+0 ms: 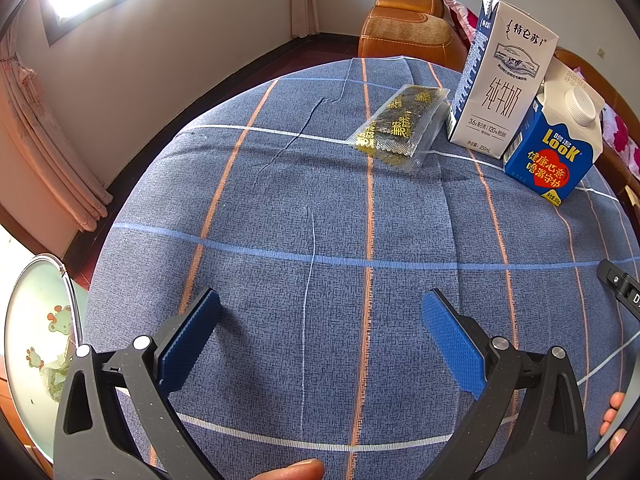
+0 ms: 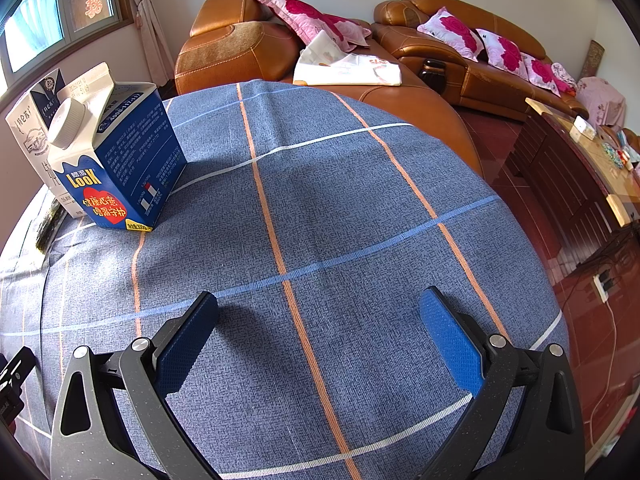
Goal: Collect trash
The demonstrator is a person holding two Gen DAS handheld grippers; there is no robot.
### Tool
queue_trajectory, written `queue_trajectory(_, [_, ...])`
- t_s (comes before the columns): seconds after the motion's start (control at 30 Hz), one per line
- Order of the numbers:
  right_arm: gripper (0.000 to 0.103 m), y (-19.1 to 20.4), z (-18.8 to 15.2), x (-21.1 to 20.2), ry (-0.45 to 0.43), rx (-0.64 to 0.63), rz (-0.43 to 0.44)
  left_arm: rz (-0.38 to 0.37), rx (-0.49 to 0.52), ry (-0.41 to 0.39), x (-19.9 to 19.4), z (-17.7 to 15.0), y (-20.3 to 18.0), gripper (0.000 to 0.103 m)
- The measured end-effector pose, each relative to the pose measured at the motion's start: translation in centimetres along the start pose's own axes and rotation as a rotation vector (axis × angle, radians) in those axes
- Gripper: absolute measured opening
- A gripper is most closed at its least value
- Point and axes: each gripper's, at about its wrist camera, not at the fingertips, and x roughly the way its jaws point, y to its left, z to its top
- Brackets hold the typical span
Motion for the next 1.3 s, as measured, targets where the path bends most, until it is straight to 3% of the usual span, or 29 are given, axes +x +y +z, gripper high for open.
queue_trajectory(1.3, [0.098, 0.02, -0.02, 0.0, 0.0, 0.0, 0.0, 0.003, -0.002, -0.001, 0.07, -0.06, -0.01, 0.098])
